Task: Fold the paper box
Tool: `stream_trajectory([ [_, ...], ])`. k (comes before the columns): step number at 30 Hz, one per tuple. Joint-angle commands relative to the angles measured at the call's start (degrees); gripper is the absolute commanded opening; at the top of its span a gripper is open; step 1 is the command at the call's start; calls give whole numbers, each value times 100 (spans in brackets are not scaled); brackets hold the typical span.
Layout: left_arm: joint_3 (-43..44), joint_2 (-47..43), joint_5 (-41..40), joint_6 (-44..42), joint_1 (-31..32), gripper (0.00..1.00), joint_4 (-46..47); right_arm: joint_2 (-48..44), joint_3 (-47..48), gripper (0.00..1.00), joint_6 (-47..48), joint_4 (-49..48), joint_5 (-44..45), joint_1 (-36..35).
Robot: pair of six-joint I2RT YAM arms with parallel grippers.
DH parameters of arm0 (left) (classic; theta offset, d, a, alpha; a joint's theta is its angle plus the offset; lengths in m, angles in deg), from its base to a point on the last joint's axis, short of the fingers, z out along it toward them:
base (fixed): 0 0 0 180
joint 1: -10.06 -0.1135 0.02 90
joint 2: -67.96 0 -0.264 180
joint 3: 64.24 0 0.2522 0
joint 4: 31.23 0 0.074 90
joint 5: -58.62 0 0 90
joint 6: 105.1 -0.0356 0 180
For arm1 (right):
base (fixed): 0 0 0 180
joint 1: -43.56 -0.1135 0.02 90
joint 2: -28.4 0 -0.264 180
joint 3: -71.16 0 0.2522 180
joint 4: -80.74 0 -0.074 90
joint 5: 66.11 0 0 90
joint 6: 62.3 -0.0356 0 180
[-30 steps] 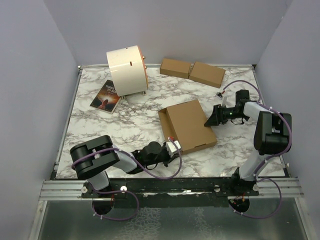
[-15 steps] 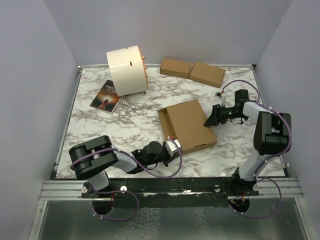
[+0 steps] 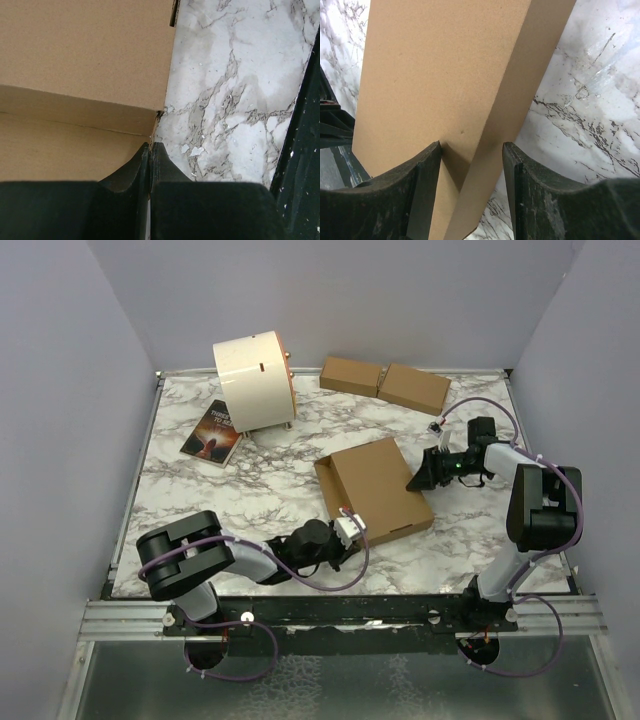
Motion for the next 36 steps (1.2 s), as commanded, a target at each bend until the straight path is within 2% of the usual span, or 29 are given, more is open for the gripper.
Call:
stream_trajectory([
  [1,187,-240,-642,-105,-20,0,-249,21,-139,51,143,4,560,-149],
  [15,88,-381,-1453,-454,287,0,-345,81,-139,51,106,-26,729,-172],
  [36,-46,-317,-1379,165,228,0,-67,130,-148,51,118,-19,837,-256],
])
